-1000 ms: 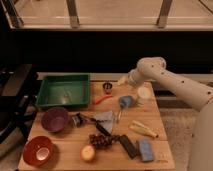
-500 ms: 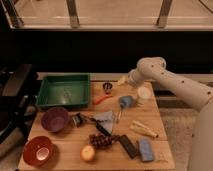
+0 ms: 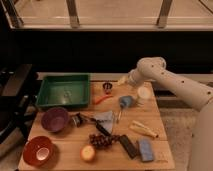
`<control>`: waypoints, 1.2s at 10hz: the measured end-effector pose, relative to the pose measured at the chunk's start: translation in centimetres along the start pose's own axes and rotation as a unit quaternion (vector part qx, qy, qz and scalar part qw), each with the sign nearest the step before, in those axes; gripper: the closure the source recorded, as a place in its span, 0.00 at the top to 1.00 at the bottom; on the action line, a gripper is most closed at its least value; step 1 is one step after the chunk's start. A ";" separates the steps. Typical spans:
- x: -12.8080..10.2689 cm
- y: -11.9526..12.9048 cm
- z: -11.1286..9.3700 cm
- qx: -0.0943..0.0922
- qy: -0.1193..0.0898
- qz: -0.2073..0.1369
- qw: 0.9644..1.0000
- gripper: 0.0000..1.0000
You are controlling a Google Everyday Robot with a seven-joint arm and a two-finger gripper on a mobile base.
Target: Place eraser in purple bowl
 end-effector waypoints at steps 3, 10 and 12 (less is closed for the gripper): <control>0.0 0.0 0.0 0.000 0.000 0.000 1.000 0.64; -0.2 0.0 -1.6 0.016 0.002 -0.032 0.999 0.64; 2.0 -0.1 -2.7 0.026 0.026 -0.055 0.998 0.64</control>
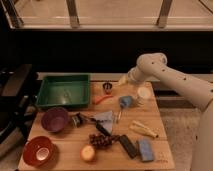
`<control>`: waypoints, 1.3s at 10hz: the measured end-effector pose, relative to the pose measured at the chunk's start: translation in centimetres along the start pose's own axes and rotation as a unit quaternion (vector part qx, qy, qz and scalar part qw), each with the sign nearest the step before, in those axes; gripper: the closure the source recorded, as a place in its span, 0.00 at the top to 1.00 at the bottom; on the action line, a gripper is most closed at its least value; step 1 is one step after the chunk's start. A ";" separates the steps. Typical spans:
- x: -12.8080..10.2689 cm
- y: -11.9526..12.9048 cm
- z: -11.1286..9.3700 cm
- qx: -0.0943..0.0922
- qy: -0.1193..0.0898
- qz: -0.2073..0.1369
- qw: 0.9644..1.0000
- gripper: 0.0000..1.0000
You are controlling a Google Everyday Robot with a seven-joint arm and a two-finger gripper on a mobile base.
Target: Place eraser in purple bowl
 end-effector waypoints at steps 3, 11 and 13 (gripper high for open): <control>5.7 -0.3 -1.6 0.002 0.043 -0.011 0.999 0.64; 17.2 -0.6 -3.7 -0.012 0.134 -0.057 0.989 0.64; 17.2 -0.6 -3.7 -0.012 0.134 -0.057 0.989 0.64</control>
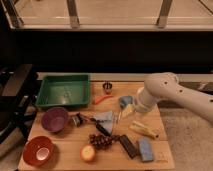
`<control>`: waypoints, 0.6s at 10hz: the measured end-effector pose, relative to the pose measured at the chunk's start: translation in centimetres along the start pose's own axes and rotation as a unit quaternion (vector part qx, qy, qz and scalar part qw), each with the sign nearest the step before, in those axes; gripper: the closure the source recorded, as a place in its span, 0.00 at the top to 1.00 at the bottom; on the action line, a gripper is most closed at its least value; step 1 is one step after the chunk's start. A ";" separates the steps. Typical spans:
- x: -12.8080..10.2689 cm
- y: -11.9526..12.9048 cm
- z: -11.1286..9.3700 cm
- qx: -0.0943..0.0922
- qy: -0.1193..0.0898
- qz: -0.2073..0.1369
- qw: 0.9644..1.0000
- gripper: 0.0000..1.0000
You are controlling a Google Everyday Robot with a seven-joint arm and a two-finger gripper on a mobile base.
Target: Place eraser in purple bowl
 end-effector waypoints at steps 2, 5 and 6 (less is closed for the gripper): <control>0.0 0.0 0.1 0.002 0.001 -0.002 1.000 0.64; 2.1 0.4 2.6 0.011 0.048 -0.020 0.999 0.64; 3.4 0.3 4.0 0.023 0.066 -0.022 0.997 0.64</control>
